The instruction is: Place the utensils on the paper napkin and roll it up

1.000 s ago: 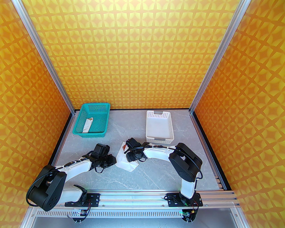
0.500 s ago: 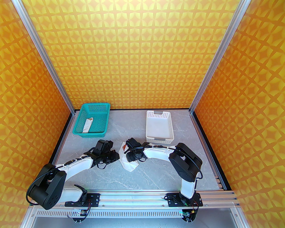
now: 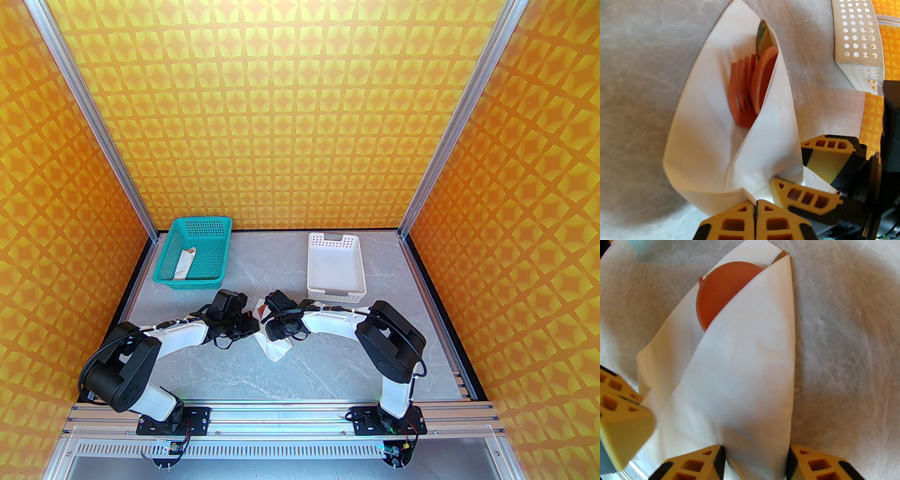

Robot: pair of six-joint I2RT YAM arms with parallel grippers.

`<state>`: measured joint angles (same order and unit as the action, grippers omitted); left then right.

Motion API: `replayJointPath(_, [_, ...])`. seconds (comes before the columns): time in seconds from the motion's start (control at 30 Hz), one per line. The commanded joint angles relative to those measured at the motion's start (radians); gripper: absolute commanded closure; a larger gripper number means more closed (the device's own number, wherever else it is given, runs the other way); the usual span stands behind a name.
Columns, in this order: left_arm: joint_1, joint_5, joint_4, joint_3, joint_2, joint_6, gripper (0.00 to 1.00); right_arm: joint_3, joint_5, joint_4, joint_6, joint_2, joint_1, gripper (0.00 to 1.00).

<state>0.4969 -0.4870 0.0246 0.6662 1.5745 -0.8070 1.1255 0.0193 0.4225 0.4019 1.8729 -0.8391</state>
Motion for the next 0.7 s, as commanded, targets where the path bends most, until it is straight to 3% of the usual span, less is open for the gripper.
replayJointPath(0.0, [0.009,-0.027,-0.044,0.034,0.039,-0.004,0.96,-0.038,0.027,0.084,-0.008,0.077,-0.001,0.52])
replayJointPath(0.4, [0.013,-0.018,-0.045,0.026,0.123,0.009,1.00,0.011,0.042,0.122,-0.007,0.053,0.000,0.49])
replayJointPath(0.67, [0.012,0.019,-0.036,-0.002,0.127,0.012,1.00,0.050,0.044,0.174,-0.021,-0.099,0.042,0.41])
